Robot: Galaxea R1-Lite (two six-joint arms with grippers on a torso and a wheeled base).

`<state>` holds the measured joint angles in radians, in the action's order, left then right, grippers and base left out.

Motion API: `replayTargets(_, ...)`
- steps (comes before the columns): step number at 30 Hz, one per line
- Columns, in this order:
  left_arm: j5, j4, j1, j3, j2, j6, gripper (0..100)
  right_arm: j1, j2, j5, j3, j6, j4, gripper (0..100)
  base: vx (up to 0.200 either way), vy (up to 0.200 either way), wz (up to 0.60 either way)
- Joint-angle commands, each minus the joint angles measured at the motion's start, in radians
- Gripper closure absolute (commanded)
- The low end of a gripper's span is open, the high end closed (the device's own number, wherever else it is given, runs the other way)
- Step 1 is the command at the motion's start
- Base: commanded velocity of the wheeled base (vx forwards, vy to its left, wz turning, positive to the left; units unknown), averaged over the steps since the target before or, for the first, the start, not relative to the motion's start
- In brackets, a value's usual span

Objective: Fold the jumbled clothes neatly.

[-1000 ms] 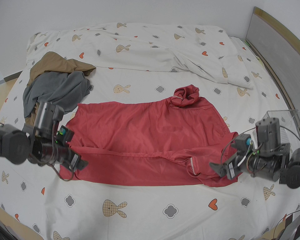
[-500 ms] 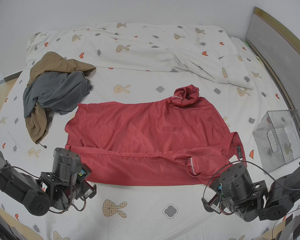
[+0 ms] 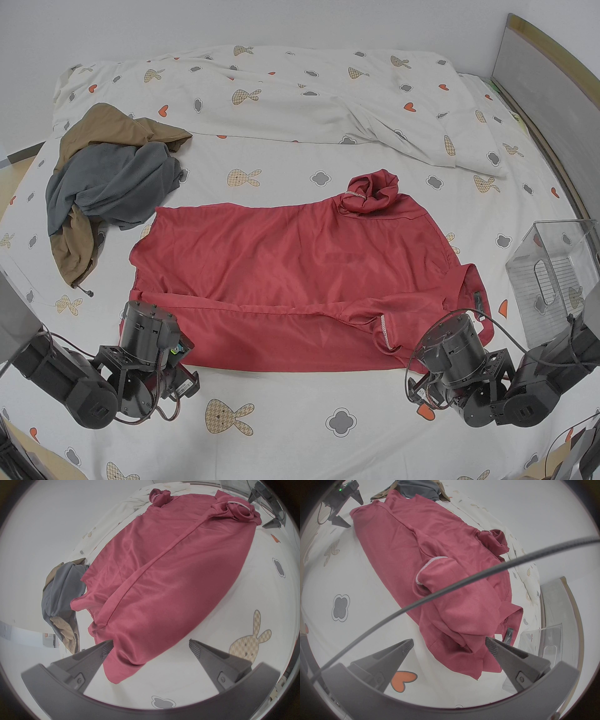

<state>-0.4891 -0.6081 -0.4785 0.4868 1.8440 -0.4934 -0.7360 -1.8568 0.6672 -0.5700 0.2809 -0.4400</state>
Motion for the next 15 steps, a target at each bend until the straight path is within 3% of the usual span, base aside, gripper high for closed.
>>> replayTargets(1,0.0,-0.001,0.017,0.029,0.021,-0.007,0,0.02,-0.038,0.003,-0.008,-0.003,-0.002,0,0.0,0.0,0.0)
replayTargets(15,0.0,-0.004,0.049,0.067,0.038,-0.005,0,0.036,-0.056,0.009,-0.004,-0.014,-0.005,0,0.0,0.0,0.0)
